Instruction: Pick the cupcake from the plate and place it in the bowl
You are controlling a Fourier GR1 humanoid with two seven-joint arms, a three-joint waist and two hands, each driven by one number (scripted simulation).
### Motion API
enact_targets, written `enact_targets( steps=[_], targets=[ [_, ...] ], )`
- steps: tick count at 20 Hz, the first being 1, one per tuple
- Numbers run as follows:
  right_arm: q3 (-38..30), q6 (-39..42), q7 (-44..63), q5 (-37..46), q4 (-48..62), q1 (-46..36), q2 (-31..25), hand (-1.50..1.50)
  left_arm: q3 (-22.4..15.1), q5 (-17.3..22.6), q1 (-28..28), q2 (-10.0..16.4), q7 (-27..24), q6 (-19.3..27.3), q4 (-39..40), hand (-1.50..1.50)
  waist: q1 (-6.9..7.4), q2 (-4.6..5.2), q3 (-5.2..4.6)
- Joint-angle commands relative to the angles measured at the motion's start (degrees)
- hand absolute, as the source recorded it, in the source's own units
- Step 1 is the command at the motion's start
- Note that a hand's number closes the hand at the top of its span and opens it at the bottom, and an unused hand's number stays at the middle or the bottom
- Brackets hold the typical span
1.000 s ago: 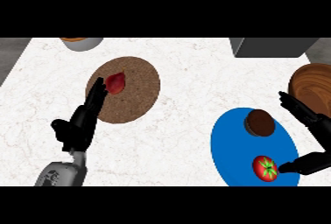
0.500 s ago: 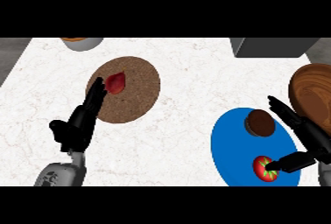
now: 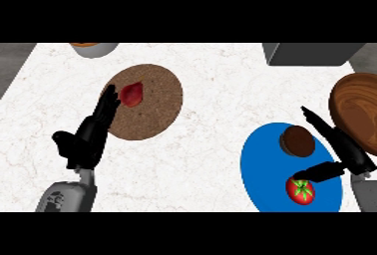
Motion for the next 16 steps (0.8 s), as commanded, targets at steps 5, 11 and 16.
enact_targets(
  steps=[5, 11, 16],
  targets=[
    [1.3, -1.2, -5.2, 5.4, 7.9, -0.6, 2.6, -1.50, -0.5, -2.2, 2.6, -1.5, -2.7, -0.3, -0.2, 0.00, -0.04, 0.01, 0.03],
    [6.9, -3.3, -15.0, 13.4, 8.1, -0.8, -0.2, 1.50, -1.4, -2.7, 2.3, -3.0, -0.2, 0.9, -1.5, 0.00, -0.01, -0.01, 0.04],
    [6.9, -2.0, -13.9, 12.8, 5.3, -0.3, 3.4, 1.50, 2.8, -0.1, 1.0, -0.6, -3.2, -2.9, 2.5, 0.00, -0.22, -0.02, 0.01]
  ],
)
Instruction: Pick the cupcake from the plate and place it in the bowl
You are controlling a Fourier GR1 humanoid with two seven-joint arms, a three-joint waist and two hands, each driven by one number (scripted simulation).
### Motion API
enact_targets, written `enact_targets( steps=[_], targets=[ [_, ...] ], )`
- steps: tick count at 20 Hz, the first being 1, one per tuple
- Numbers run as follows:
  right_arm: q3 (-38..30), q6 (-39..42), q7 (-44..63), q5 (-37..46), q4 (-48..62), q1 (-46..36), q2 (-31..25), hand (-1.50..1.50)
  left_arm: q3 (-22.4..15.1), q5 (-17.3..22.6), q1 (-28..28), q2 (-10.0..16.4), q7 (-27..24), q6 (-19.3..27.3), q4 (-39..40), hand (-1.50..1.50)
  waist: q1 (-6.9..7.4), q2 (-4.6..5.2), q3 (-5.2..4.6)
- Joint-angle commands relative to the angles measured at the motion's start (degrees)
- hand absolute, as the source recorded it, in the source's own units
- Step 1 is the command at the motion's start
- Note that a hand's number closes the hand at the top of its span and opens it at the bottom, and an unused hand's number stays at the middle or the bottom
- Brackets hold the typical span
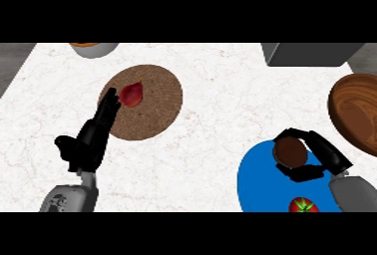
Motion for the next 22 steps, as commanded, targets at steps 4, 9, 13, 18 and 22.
enact_targets(
  steps=[4, 9, 13, 18, 22],
  targets=[
    [0.2, 1.3, -1.6, 0.0, -3.5, 4.5, 2.6, 1.50, 0.9, 0.7, 3.9, 1.3, 1.8, -2.1, -5.1, 0.00, -0.05, 0.17, 0.30],
    [-1.9, 8.5, -1.0, -7.5, -23.4, 17.3, -1.2, 1.50, 2.4, 0.3, 0.8, 0.6, -0.9, -0.9, -0.1, 0.00, -1.27, -0.09, 0.22],
    [-2.2, 7.3, -5.8, -12.0, -35.9, 31.0, 1.1, 1.50, 2.7, -0.3, -0.2, 0.7, 1.3, 0.3, -0.5, 0.00, -2.38, -0.21, 0.22],
    [-9.2, 8.4, -3.7, -19.4, -52.9, 34.2, 0.0, 1.50, 1.0, -1.7, 1.3, -0.5, -0.2, 0.9, -1.2, 0.00, -2.06, -0.21, 0.20],
    [-13.7, 6.2, 2.8, -22.9, -64.7, 34.4, 1.2, 1.50, 0.8, -1.2, -1.4, -0.6, 2.3, 0.4, -0.9, 0.00, -1.56, -0.03, 0.20]
  ],
)
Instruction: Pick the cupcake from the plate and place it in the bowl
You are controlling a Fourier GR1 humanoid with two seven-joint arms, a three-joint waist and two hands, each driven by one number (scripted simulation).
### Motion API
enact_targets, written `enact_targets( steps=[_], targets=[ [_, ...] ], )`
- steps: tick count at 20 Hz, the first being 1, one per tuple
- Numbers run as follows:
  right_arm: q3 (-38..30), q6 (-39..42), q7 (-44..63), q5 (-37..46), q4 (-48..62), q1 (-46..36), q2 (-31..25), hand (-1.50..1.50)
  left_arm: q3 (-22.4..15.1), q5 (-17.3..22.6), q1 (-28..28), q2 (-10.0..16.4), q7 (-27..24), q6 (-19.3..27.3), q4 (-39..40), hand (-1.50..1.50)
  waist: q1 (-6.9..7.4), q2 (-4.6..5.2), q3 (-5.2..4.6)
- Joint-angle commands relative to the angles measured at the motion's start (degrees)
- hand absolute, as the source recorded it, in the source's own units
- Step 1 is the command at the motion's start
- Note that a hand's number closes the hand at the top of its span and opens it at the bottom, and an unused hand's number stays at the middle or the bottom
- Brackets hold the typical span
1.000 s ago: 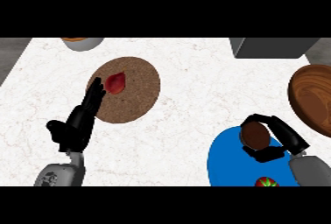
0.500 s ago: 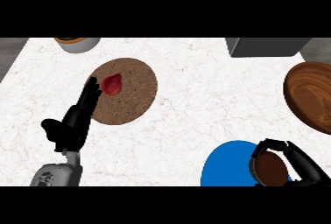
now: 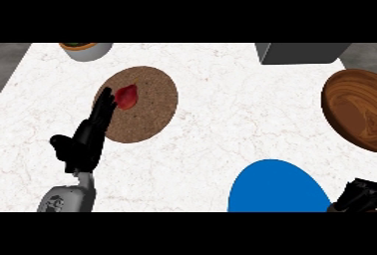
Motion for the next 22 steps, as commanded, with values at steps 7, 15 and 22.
enact_targets(
  steps=[7, 15, 22],
  targets=[
    [-14.0, -1.6, 20.4, -8.4, -25.9, 4.4, -0.8, 1.50, 0.2, -0.9, -2.2, -0.9, -0.9, 0.8, 2.8, 0.00, 0.87, 0.28, 0.04],
    [-20.3, -6.1, 47.8, -21.3, -23.4, -16.8, -12.7, 1.50, -1.0, -1.2, 0.5, -0.7, -0.6, -0.3, -1.1, 0.00, 2.06, 0.37, 0.04],
    [-15.2, -7.7, 50.9, -14.3, -4.1, -33.5, -20.8, 1.50, -2.8, -2.4, 0.4, -1.9, 0.5, -0.1, -0.9, 0.00, 2.85, 0.61, 0.06]
  ],
)
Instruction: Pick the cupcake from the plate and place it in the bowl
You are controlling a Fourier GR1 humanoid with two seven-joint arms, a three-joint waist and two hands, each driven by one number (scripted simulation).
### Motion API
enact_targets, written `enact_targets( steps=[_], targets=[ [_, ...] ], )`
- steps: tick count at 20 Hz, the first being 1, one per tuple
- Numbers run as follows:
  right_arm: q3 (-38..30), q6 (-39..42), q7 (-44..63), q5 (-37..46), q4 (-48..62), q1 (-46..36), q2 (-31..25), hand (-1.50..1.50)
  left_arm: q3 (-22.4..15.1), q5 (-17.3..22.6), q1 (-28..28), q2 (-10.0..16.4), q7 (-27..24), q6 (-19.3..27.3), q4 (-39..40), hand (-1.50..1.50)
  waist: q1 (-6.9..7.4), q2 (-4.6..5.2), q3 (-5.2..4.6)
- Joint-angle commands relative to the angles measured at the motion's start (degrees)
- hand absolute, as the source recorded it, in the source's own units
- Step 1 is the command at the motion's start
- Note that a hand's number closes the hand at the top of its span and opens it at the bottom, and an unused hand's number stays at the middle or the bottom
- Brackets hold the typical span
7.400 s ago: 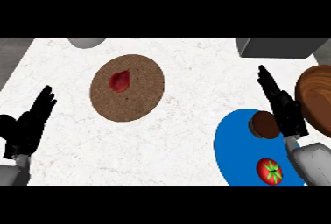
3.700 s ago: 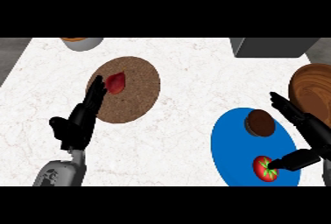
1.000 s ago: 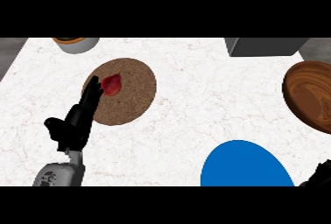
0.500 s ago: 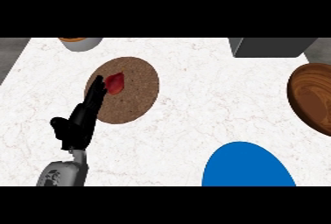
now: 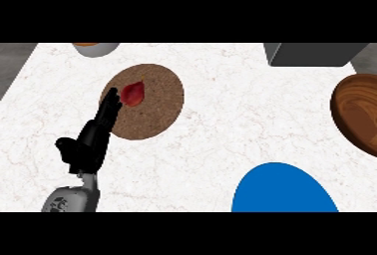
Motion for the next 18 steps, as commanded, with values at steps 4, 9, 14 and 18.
enact_targets(
  steps=[4, 9, 14, 18],
  targets=[
    [4.3, 0.0, -5.0, 14.9, 15.2, -6.9, -4.9, 1.50, -0.3, -0.5, -1.6, -0.4, 0.5, -0.1, 1.5, 0.00, 0.31, 0.22, 0.07],
    [9.5, -4.7, -17.8, 28.2, 30.4, -10.7, -5.2, 1.50, 0.6, 1.6, -1.4, 0.9, 1.8, -2.4, -0.6, 0.00, 1.24, 0.42, 0.12],
    [9.8, -8.7, -26.3, 32.8, 46.6, -15.3, -4.6, 1.50, 1.5, 1.0, -3.0, 0.1, -1.3, -1.4, 3.3, 0.00, 0.51, 0.30, 0.10],
    [9.1, -12.5, -36.6, 36.3, 59.2, -16.8, -5.4, 1.50, -0.4, 0.8, 2.2, -0.2, -1.8, -2.3, -0.4, 0.00, 0.76, 0.24, 0.14]
  ],
)
